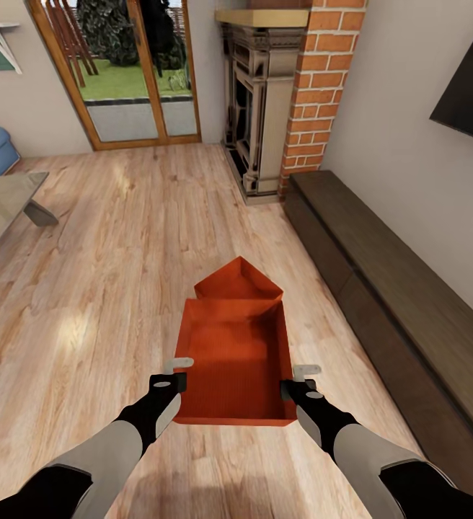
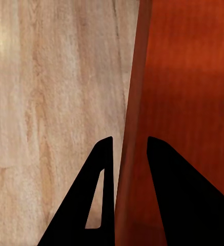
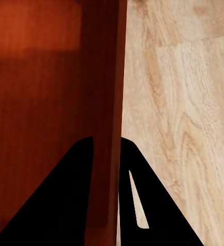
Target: Move the two storage containers from the living room to the garage. In the garage, place one container on the floor and stack the other container on top of it (either order is fine).
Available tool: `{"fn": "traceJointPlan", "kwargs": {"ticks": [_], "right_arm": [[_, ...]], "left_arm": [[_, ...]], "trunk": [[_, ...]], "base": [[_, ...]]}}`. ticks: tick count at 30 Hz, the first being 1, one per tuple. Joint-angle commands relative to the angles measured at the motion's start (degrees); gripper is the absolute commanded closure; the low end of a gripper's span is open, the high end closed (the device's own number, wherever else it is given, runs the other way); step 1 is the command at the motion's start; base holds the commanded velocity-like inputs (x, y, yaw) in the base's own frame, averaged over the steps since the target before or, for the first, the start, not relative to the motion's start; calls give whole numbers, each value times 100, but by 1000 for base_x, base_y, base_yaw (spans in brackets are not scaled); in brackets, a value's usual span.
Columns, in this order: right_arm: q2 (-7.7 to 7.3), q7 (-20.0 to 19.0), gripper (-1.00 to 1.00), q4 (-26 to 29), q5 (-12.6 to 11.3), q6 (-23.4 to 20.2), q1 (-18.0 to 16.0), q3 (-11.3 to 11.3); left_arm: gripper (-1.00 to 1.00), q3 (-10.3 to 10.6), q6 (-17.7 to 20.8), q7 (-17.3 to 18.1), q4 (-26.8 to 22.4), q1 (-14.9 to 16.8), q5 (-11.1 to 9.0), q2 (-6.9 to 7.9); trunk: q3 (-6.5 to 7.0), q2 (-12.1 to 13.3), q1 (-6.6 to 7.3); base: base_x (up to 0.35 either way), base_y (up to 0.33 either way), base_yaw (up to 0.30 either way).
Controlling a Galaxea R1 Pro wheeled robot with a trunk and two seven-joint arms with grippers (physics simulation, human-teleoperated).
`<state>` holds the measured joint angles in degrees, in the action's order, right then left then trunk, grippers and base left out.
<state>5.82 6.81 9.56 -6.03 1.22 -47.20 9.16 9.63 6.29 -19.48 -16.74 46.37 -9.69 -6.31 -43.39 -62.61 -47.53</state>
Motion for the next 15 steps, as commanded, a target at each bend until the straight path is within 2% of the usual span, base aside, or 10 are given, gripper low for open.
{"fn": "traceJointPlan", "kwargs": {"ticks": [1,15], "right_arm": [[7,40,100,-24,-126,10,0,50],[7,40,100,-24,-121,16,0,51]], "left_arm": [[100,-49,30,-74,-31,3,154,-1],[100,-49,30,-74,-31,2,152,-10]], "trunk": [[24,39,22],[399,601,330]], "base": [[0,0,0],[0,0,0]]}}
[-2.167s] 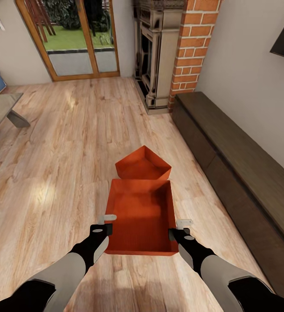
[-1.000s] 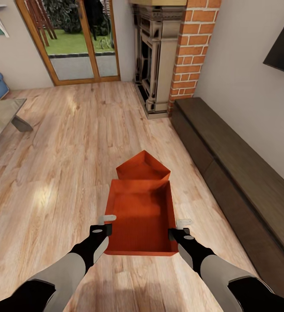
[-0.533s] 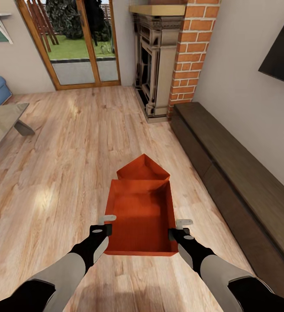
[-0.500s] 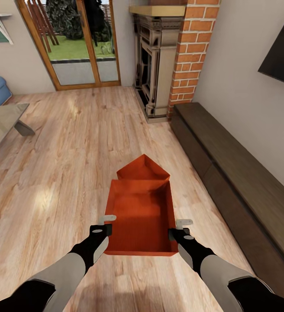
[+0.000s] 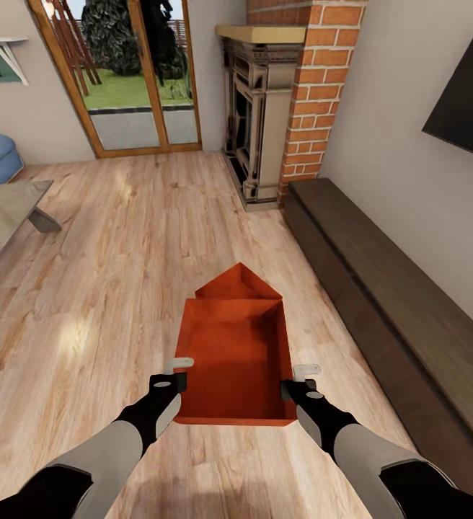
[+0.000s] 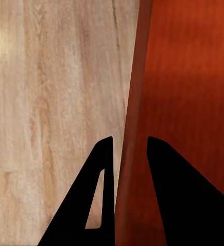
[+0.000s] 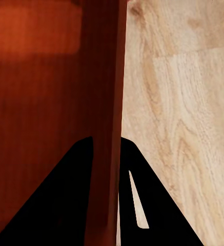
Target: Move the two storage containers from the living room to the garage. In the garage, place one container on the floor and stack the other container on top of it (either order is fine).
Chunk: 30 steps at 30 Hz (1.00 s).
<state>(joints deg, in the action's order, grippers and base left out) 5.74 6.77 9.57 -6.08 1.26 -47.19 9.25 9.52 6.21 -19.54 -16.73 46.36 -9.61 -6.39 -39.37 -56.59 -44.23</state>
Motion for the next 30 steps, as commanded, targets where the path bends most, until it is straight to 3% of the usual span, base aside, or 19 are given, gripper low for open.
{"fn": "traceJointPlan", "kwargs": {"ticks": [1,30], "right_arm": [[14,44,100,-25,-117,13,-1,41],[9,44,100,-30,-121,15,-1,33]], "left_arm": [[100,-38,38,-68,-32,3,144,-2],[100,-38,31,-69,-32,4,144,6]], "trunk": [[24,39,22],[802,1202,659]], "base": [[0,0,0],[0,0,0]]}}
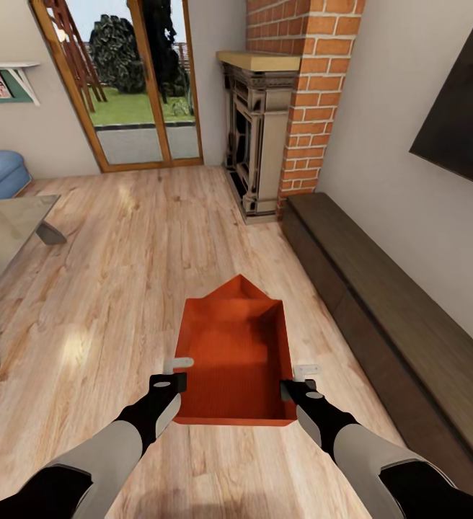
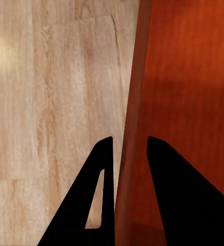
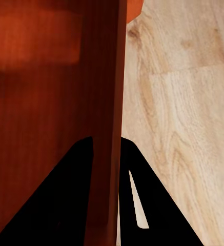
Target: Move the two storage containers from the living room to the garage. In the garage, place one container on the floor and stack the other container on top of it (either order is fine).
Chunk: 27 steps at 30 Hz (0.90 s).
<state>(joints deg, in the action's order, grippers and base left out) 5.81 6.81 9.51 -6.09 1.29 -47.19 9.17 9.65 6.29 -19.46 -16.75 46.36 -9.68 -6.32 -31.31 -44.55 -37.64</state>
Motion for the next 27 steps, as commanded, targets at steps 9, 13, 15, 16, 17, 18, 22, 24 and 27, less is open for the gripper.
{"fn": "traceJointPlan", "kwargs": {"ticks": [9,13,15,16,17,18,22,24,27], "right_arm": [[-1,38,100,-23,-121,3,-1,41],[-1,33,100,-23,-121,3,-1,41],[-1,32,100,-22,-121,3,-1,41],[-1,32,100,-23,-121,3,-1,41],[-1,31,100,-23,-121,3,-1,41],[-1,31,100,-24,-121,3,-1,41],[-1,31,100,-23,-121,3,-1,41],[-1,31,100,-24,-121,3,-1,41],[-1,31,100,-22,-121,3,-1,41]], "left_arm": [[100,-51,10,-84,-38,4,150,-8],[100,-51,11,-84,-39,4,150,-2],[100,-51,12,-84,-36,4,150,-1],[100,-51,11,-84,-37,4,150,-1],[100,-51,10,-84,-38,4,150,-3],[100,-51,9,-84,-38,4,150,-4],[100,-51,6,-84,-39,4,150,-8],[100,-51,5,-84,-39,3,150,-9],[100,-51,6,-84,-39,4,150,-9]], "trunk": [[76,-3,-1],[112,-3,-1],[129,-3,-1],[138,-3,-1],[147,-3,-1],[156,-3,-1],[191,-3,-1],[209,-3,-1],[236,-3,-1]], "base": [[0,0,0],[0,0,0],[0,0,0],[0,0,0],[0,0,0],[0,0,0],[0,0,0],[0,0,0],[0,0,0]]}}
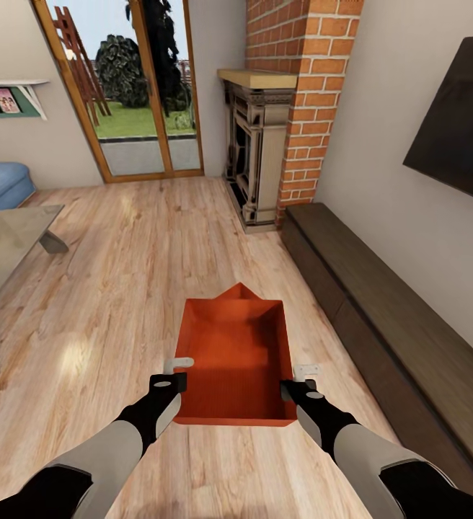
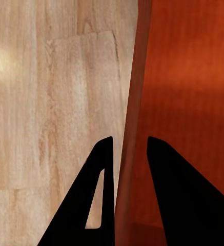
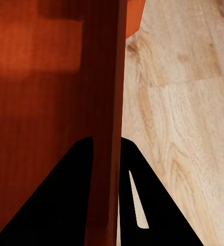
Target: Move the two storage containers from the living room to the garage. In the garage, place one container on the floor and stack the other container on top of it (either order is fine).
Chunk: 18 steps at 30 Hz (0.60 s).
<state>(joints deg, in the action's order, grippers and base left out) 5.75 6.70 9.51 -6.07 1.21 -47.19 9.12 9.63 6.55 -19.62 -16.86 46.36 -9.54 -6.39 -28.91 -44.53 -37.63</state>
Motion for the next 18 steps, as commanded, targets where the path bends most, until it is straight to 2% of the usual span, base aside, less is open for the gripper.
{"fn": "traceJointPlan", "kwargs": {"ticks": [1,18], "right_arm": [[5,42,100,-21,-122,11,0,46],[14,42,100,-23,-131,12,0,46]], "left_arm": [[100,-48,-18,-68,-28,3,137,-2],[100,-48,-22,-68,-28,5,137,7]], "trunk": [[4,-4,-1],[155,-4,-1]], "base": [[0,0,0],[0,0,0]]}}
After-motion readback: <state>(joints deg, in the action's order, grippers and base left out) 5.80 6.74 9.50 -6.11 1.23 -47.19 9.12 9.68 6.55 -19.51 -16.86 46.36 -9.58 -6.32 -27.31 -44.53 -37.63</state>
